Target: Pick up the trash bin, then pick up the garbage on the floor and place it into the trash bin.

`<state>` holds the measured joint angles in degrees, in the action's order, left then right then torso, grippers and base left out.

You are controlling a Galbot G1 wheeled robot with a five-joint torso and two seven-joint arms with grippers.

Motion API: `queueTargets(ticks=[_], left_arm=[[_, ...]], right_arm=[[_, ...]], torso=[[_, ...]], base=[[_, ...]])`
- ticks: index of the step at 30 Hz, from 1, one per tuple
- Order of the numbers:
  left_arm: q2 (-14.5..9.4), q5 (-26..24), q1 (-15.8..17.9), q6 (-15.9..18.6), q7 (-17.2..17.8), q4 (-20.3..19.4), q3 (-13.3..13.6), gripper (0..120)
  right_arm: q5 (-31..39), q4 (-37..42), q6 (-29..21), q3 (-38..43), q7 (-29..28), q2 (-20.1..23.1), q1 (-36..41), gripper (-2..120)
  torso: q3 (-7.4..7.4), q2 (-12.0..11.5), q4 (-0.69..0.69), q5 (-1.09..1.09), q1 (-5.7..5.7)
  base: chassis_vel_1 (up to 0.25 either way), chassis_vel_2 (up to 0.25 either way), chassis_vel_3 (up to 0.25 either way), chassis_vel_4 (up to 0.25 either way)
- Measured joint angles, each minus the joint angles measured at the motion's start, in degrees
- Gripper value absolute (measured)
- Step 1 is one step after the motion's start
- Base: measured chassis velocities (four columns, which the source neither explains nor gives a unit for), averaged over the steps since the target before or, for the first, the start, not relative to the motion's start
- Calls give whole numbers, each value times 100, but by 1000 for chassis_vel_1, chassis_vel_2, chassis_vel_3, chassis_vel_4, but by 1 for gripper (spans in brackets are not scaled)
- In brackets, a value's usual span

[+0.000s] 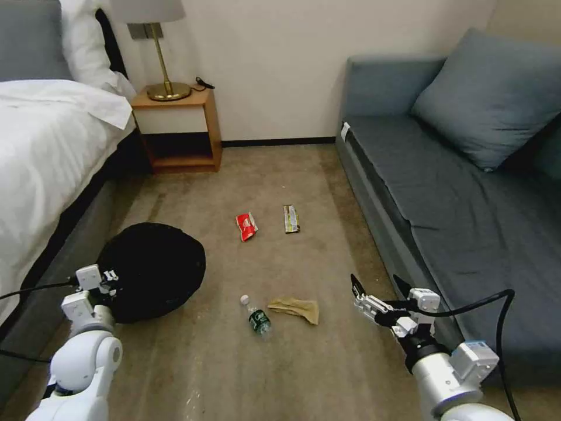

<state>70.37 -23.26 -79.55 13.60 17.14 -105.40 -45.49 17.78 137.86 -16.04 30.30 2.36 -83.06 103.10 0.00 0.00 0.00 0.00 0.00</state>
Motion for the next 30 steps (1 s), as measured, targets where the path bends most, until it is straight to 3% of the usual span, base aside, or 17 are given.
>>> queueTargets(ticks=[8,12,14,23,25,27,30], left_arm=[[-18,-6,-14,-53,-8,30,-19,6],[-54,-32,-44,-64,-18,31,-31,6],[-122,-122,-117,-84,-39,13,-69,6],[-243,-175,-312,-96,-90,-10,-117,6],[-229,-117,-415,-96,-95,-27,-134,6],[-210,-94,-448,-94,-95,-61,-136,6],[-75,49,-622,-93,-98,-267,-140,6]], right_arm=[[13,-28,18,21,22,109,-4,100],[140,-77,-26,111,16,376,-130,100],[475,-213,-286,236,-36,971,-504,100],[1477,-860,-878,111,-269,2079,-1683,100],[1723,-1455,-915,-257,-274,2616,-2305,100],[1777,-1624,-916,-446,-265,2771,-2514,100],[1890,-2374,-906,-1478,-237,3263,-3639,100]], torso=[[0,0,0,0,0],[0,0,0,0,0],[0,0,0,0,0],[0,0,1,1,0],[0,0,0,0,0],[0,0,-1,1,0],[1,0,1,1,0]], base=[[0,0,0,0],[0,0,0,0],[0,0,0,0],[0,0,0,0],[0,0,0,0],[0,0,0,0],[0,0,0,0]])
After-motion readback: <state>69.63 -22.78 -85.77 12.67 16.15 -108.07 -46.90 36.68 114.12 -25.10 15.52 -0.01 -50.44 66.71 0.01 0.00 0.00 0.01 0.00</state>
